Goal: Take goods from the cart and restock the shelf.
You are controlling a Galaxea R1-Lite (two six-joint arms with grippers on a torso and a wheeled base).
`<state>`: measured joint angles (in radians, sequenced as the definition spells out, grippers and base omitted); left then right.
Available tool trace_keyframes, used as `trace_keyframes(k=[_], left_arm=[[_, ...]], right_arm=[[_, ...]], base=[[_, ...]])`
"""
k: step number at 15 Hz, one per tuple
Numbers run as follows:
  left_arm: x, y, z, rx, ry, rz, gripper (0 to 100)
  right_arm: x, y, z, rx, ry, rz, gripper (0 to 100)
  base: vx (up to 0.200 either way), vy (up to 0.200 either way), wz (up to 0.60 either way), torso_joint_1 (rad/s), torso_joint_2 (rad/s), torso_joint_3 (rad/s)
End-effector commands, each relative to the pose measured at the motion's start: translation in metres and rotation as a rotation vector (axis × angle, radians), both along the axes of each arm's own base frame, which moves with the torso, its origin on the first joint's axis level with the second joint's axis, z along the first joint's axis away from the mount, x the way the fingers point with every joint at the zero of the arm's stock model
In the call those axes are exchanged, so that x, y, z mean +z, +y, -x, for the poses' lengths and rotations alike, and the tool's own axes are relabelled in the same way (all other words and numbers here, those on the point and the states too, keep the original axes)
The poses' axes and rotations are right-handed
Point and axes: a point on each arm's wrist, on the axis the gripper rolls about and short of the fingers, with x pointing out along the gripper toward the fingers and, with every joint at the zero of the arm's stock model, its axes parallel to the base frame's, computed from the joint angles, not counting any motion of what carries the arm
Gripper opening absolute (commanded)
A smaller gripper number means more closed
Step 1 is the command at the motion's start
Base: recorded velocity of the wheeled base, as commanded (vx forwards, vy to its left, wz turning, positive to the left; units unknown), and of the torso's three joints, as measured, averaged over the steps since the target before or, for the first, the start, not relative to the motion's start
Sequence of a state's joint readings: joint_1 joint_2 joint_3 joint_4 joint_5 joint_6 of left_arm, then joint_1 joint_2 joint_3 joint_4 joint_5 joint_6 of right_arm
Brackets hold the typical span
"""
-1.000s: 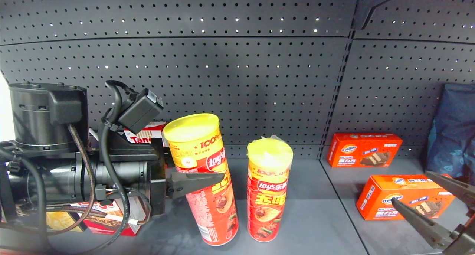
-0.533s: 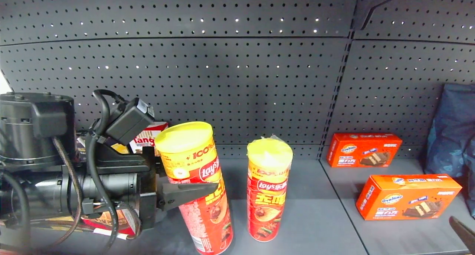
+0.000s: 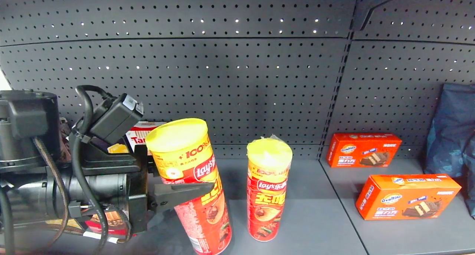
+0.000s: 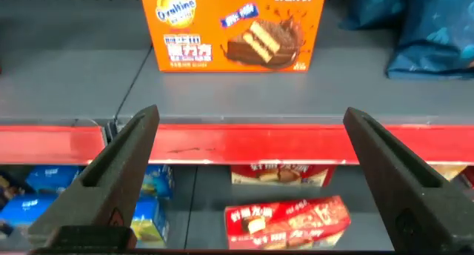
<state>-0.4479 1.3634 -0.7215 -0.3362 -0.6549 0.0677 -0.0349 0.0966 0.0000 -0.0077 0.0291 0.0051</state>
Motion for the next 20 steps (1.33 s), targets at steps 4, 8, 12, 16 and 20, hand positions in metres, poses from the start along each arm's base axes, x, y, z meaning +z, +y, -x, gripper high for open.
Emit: trace_keyframes(k=[4,8,12,16,20], left_arm=[[0.009,-0.005,-0.011,-0.001,-0.024,0.009,0],[0.024,-0.014,-0.028,-0.003,-0.072,0.028,0],[0.008,-0.019,-0.048,-0.016,-0.106,-0.050,0],[-0.004,-0.022,-0.072,0.036,-0.067,-0.082,0],[-0.012,-0.023,-0.098,0.079,-0.048,-0.099,0]], right_arm=[[-0.001,0.000,0.003,-0.002,-0.035,0.000,100],[-0.001,0.000,0.003,-0.002,-0.035,0.002,100],[-0.001,0.000,0.003,-0.002,-0.035,0.000,100],[-0.001,0.000,0.003,-0.002,-0.035,0.002,100],[-0.001,0.000,0.003,-0.002,-0.035,0.002,100]], base=[[0.000,0.000,0.00,0.000,0.00,0.000],[0.000,0.000,0.00,0.000,0.00,0.000],[0.000,0.000,0.00,0.000,0.00,0.000],[0.000,0.000,0.00,0.000,0.00,0.000],[0.000,0.000,0.00,0.000,0.00,0.000]])
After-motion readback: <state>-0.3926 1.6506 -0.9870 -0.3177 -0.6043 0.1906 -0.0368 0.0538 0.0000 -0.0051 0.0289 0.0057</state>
